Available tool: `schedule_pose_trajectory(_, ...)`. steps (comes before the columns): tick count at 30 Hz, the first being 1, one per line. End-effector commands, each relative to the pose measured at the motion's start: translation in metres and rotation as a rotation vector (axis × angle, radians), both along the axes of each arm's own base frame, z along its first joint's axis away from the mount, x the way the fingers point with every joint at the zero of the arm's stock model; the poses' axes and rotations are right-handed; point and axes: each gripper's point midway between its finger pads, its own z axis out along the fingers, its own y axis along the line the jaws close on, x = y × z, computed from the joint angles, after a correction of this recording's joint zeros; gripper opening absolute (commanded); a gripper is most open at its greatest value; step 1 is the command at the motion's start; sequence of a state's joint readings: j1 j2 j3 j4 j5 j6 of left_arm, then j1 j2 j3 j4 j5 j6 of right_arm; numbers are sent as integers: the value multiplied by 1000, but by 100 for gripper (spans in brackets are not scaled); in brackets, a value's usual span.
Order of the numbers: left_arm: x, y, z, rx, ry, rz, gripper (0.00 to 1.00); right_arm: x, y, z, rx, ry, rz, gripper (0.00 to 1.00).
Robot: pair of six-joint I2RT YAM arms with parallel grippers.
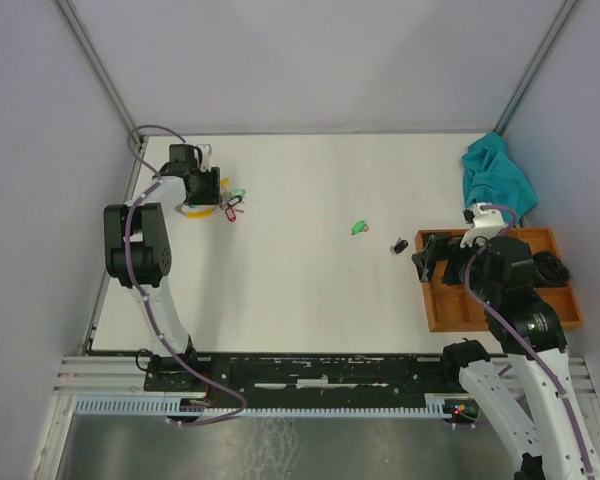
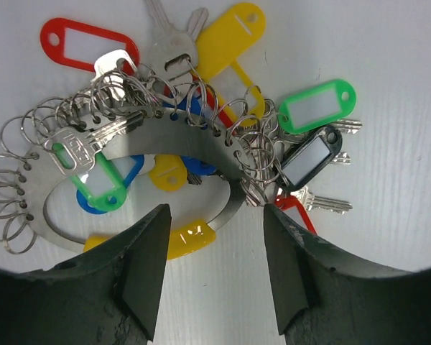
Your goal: Put the keys on the keyring
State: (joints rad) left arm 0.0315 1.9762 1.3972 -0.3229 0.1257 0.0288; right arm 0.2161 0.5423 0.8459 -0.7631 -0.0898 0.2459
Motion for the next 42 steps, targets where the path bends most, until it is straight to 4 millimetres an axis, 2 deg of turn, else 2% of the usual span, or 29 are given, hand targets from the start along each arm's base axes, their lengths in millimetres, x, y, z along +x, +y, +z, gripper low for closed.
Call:
schedule_pose_trajectory(1, 5, -5, -3, 14, 17, -95, 60, 7, 4, 9, 7, -37, 12, 100)
schedule_pose_trajectory(5, 3, -5, -20, 10, 75, -104, 50, 8, 4, 8, 3, -30, 15, 100)
schedule_pose_trajectory(12, -10, -19, -37, -19, 147, -135, 45, 10, 6, 9, 7, -33, 24, 100)
schedule_pose_trajectory(18, -34, -47, -46, -35, 218, -166, 35, 10, 9, 12, 20, -49, 40, 100)
schedule_pose_trajectory(24, -73, -98, -41, -34, 283, -210, 29, 5, 11, 17, 33, -71, 52, 100)
schedule_pose_trajectory(34, -155, -188, -34, -168, 345, -318, 26, -1, 15, 16, 48, -71, 78, 100)
schedule_pose_trajectory(42, -191, -268, -1, -330, 270, -426, 28, 2, 29, 4, 69, 5, 144, 100)
